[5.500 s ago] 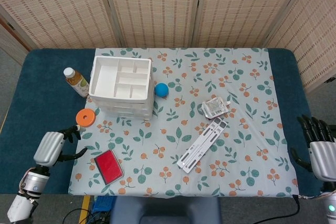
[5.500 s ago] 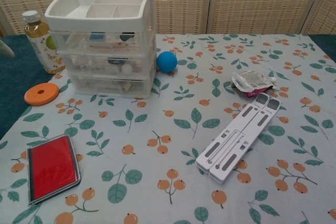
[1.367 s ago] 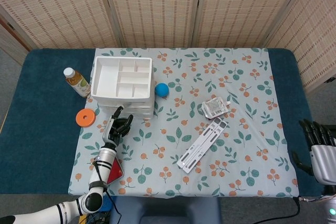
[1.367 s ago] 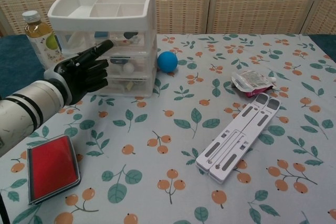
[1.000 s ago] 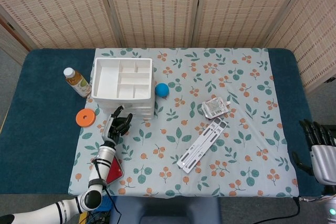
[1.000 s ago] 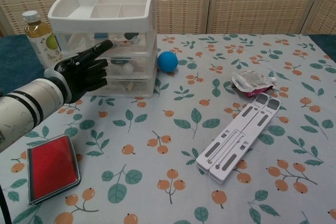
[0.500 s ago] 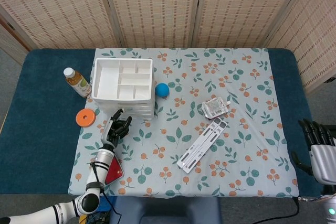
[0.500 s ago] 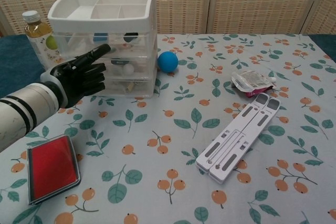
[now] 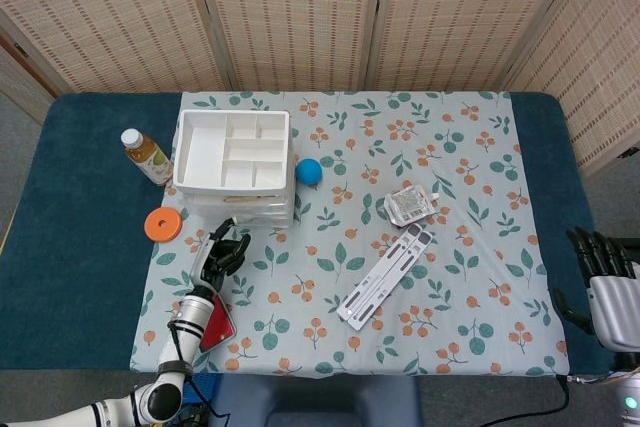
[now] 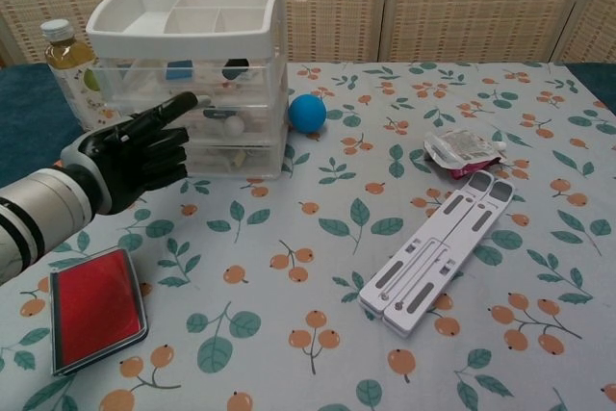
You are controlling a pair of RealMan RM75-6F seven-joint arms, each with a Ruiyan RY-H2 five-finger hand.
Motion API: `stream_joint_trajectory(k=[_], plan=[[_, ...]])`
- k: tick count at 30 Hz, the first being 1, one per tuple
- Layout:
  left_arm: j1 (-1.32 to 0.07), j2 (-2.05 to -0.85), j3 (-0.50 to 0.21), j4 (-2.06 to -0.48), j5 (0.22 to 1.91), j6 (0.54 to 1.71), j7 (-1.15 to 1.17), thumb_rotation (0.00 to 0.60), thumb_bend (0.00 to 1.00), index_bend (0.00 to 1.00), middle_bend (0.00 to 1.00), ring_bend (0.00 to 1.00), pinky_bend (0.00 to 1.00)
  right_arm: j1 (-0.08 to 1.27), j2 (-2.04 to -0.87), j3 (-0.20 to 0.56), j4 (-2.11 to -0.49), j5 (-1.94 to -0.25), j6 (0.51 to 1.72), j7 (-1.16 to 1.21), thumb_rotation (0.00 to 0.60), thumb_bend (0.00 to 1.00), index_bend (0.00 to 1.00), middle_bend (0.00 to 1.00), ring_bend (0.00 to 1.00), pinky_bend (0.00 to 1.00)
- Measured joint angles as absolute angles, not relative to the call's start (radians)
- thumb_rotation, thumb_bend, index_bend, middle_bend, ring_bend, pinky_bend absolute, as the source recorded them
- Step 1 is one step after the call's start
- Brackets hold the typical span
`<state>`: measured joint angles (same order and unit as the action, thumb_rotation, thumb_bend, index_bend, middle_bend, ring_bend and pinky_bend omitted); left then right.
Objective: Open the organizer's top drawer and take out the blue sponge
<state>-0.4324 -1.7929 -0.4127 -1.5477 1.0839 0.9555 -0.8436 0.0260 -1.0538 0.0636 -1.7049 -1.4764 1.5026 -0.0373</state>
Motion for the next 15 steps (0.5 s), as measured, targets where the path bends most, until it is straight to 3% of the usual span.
stream_joint_trajectory(k=[3, 15], plan=[[-0.425, -1.777, -0.392, -1.560, 1.106, 0.960, -0.831, 0.600, 0.32, 0.32, 0.99, 1.00, 1.00, 0.024, -1.050, 0.064, -1.706, -1.479, 1.508, -0.038, 0.600, 0.39, 0.00, 0.04, 0.00, 0.02], [-0.403, -1.600, -0.272, -1.634, 1.315, 1.007, -0.639, 0.600, 0.32, 0.32, 0.96, 1.00, 1.00, 0.022, -1.009, 0.078, -1.738, -1.497, 1.540, -0.047, 0.600, 0.39, 0.00, 0.04, 0.00, 0.02]])
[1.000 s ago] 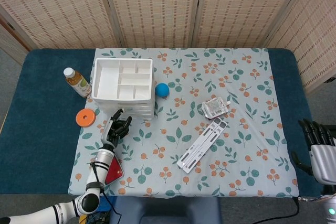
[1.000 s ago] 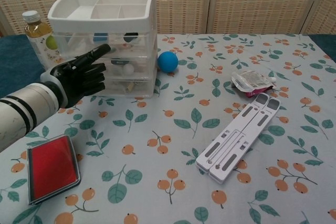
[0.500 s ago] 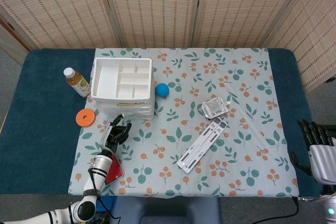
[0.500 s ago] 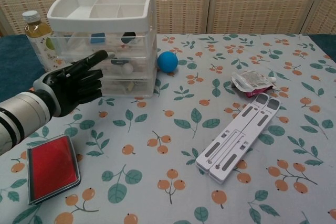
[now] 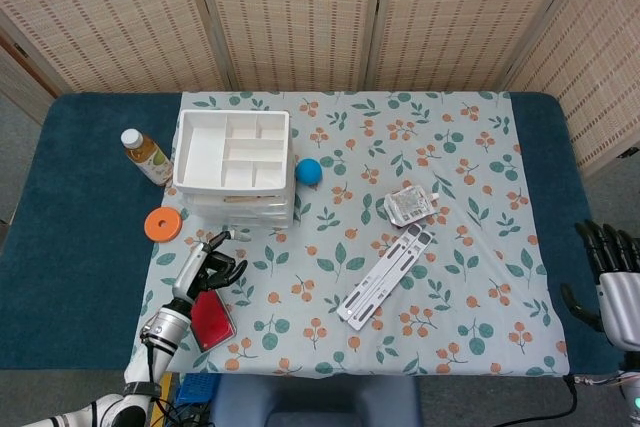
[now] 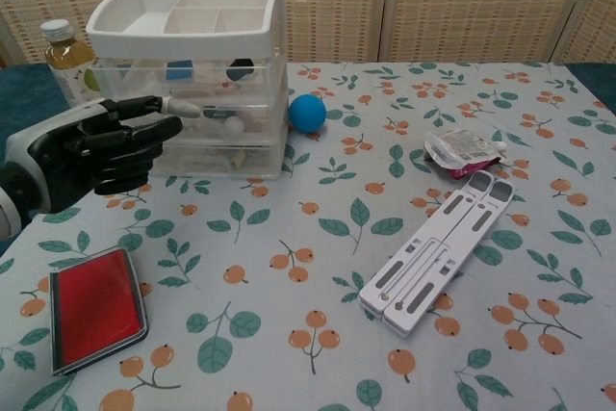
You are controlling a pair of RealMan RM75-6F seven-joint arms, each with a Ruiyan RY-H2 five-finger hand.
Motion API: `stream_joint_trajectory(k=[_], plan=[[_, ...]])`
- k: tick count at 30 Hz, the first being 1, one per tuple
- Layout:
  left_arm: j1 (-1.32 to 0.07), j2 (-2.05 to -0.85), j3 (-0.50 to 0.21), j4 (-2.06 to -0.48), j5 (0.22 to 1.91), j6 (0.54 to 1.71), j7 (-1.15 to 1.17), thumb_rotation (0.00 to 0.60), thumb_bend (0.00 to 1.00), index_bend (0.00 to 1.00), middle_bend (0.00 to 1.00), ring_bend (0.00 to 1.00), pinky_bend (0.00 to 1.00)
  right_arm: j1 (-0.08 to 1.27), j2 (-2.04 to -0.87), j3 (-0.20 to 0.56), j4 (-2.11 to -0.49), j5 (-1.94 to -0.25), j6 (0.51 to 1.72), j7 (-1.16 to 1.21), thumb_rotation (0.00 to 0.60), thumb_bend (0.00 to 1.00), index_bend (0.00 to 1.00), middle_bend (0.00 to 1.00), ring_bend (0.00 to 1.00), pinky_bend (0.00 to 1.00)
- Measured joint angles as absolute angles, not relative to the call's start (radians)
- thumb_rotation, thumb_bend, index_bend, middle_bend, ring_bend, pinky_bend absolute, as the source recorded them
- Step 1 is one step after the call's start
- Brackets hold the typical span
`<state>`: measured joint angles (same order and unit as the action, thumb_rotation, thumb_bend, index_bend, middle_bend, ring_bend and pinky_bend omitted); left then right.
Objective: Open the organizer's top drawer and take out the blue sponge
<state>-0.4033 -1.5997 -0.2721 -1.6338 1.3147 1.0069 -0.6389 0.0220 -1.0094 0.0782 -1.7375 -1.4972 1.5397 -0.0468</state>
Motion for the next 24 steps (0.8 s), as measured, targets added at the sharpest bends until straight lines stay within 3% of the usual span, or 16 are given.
stream_joint_trajectory(k=[11, 24], plan=[[-0.424, -1.494, -0.249, -1.611, 1.412, 1.122, -0.271, 0.600, 0.32, 0.26, 0.96, 1.00, 1.00, 0.028, -1.012, 0.078, -1.734, -1.497, 1.530, -0.045, 0.600, 0.39, 0.00, 0.04, 0.00, 0.02], [-0.475, -1.454, -0.270, -1.585, 1.364, 1.139, -0.144, 0.600, 0.32, 0.23, 0.96, 1.00, 1.00, 0.026, -1.020, 0.077, -1.713, -1.493, 1.530, -0.025, 0.600, 0.39, 0.00, 0.04, 0.00, 0.02]])
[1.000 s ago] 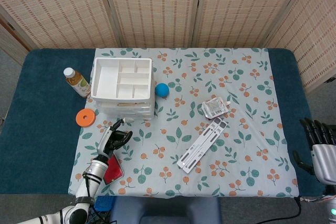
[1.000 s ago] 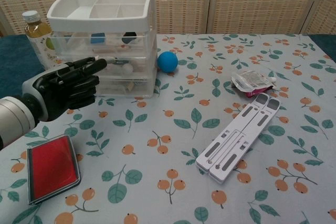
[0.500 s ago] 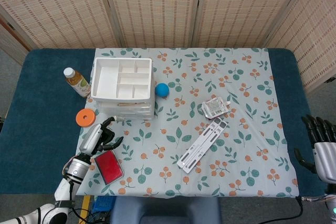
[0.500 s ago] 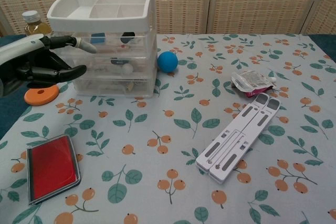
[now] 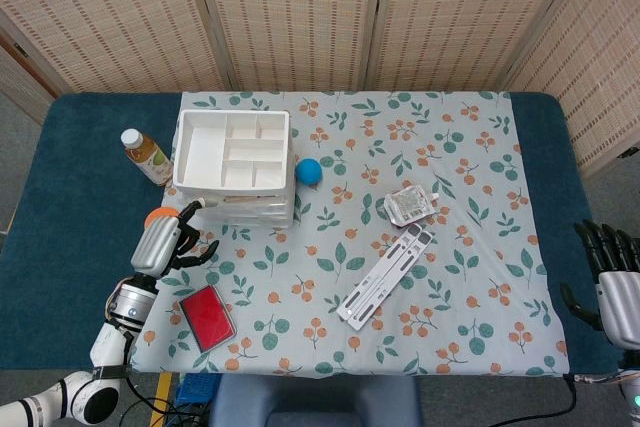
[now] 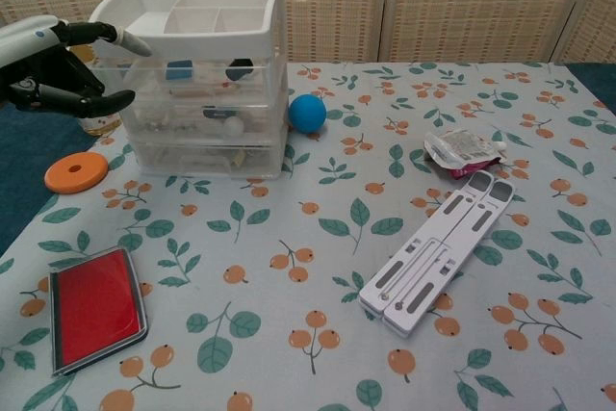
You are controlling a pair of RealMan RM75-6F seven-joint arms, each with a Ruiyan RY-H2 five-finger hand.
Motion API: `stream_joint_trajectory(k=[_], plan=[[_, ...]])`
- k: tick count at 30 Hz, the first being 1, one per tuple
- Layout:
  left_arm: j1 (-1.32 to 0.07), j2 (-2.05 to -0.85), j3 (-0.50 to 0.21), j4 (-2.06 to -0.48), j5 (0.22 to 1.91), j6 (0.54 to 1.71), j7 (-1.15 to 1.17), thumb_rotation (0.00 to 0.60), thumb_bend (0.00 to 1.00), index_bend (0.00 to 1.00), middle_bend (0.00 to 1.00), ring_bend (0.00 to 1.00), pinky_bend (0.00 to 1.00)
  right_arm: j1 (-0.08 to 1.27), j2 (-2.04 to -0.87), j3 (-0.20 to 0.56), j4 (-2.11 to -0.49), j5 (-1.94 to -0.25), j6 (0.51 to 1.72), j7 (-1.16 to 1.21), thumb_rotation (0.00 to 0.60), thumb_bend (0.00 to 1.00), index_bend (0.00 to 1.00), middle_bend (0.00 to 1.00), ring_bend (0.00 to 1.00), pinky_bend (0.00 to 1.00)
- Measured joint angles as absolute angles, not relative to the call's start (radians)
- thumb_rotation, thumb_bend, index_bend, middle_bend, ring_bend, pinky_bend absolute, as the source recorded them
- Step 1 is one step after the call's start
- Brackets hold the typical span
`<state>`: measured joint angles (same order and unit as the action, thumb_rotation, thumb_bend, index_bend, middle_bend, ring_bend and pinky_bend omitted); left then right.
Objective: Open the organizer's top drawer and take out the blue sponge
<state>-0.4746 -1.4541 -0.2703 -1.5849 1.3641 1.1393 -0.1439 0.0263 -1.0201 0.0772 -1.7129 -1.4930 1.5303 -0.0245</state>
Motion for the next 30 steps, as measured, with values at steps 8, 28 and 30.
stream_joint_trajectory(k=[8, 28, 30], plan=[[-0.513, -1.439, -0.272, -1.586, 1.290, 1.091, -0.074, 0.600, 0.32, 0.23, 0.96, 1.00, 1.00, 0.018, -1.023, 0.073, -1.704, -1.490, 1.537, -0.014, 0.600, 0.39, 0.00, 0.04, 0.00, 0.02], [-0.578, -1.414, -0.247, -1.594, 1.215, 1.038, 0.065, 0.600, 0.32, 0.23, 0.96, 1.00, 1.00, 0.012, -1.028, 0.071, -1.694, -1.481, 1.535, -0.007, 0.600, 0.39, 0.00, 0.04, 0.00, 0.02], [-0.585, -1.410, -0.242, -1.598, 1.215, 1.031, 0.070, 0.600, 0.32, 0.24, 0.96, 1.00, 1.00, 0.011, -1.028, 0.071, -1.694, -1.480, 1.534, -0.006, 0.600, 0.39, 0.00, 0.04, 0.00, 0.02]])
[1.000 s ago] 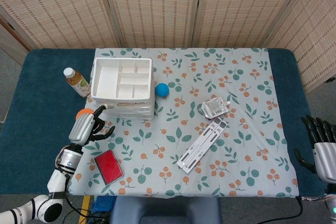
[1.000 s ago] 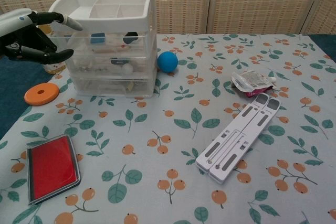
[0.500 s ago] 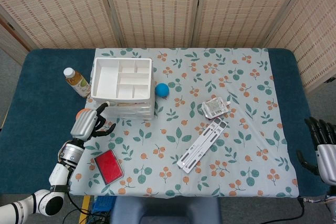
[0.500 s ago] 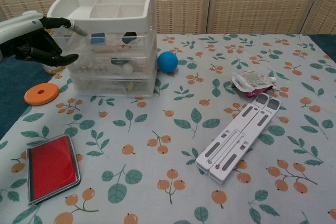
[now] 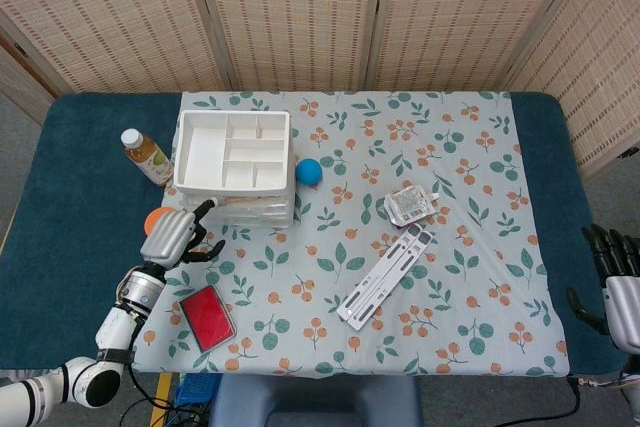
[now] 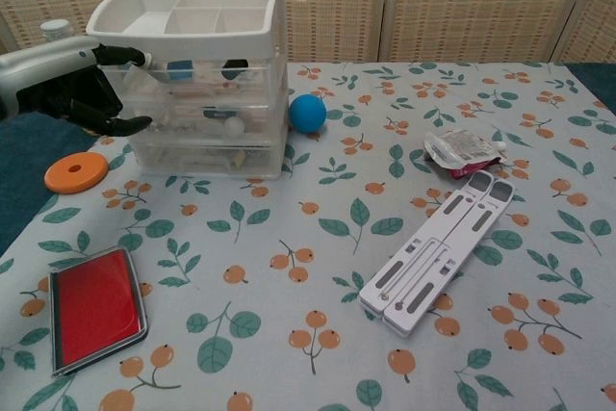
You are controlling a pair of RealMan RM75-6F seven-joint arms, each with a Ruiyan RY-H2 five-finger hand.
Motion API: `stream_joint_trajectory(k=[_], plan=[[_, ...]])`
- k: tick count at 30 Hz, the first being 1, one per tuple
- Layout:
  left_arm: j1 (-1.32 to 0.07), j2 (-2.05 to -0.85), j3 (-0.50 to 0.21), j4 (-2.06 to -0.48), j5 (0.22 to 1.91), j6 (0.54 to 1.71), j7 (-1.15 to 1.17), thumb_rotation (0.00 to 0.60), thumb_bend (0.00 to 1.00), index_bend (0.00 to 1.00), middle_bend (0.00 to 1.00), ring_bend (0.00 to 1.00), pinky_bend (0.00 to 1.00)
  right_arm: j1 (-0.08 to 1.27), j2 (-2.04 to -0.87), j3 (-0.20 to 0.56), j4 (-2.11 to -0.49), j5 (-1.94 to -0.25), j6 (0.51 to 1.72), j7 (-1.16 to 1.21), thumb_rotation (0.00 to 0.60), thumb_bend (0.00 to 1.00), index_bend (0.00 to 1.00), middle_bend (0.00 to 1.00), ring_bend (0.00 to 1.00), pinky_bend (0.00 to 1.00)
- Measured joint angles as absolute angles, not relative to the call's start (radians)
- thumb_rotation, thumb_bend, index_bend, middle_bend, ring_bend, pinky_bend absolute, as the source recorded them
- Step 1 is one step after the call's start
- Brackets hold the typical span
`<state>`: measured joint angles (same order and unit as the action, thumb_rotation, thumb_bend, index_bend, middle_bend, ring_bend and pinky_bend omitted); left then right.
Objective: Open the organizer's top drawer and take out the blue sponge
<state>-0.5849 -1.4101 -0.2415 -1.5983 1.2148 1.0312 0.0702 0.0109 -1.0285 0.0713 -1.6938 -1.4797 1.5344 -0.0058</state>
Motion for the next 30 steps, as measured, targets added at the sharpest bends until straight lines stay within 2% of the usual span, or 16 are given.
stream_joint_trajectory(k=[12, 30], plan=[[-0.594, -1.396, -0.222, -1.601, 1.254, 1.048, 0.051, 0.600, 0.32, 0.34, 0.96, 1.00, 1.00, 0.013, -1.031, 0.074, -1.691, -1.476, 1.529, -0.004, 0.600, 0.39, 0.00, 0.04, 0.00, 0.02], [-0.589, -1.340, -0.179, -1.685, 1.267, 1.052, 0.099, 0.600, 0.32, 0.40, 0.96, 1.00, 1.00, 0.011, -1.032, 0.072, -1.681, -1.478, 1.529, 0.009, 0.600, 0.39, 0.00, 0.04, 0.00, 0.02]])
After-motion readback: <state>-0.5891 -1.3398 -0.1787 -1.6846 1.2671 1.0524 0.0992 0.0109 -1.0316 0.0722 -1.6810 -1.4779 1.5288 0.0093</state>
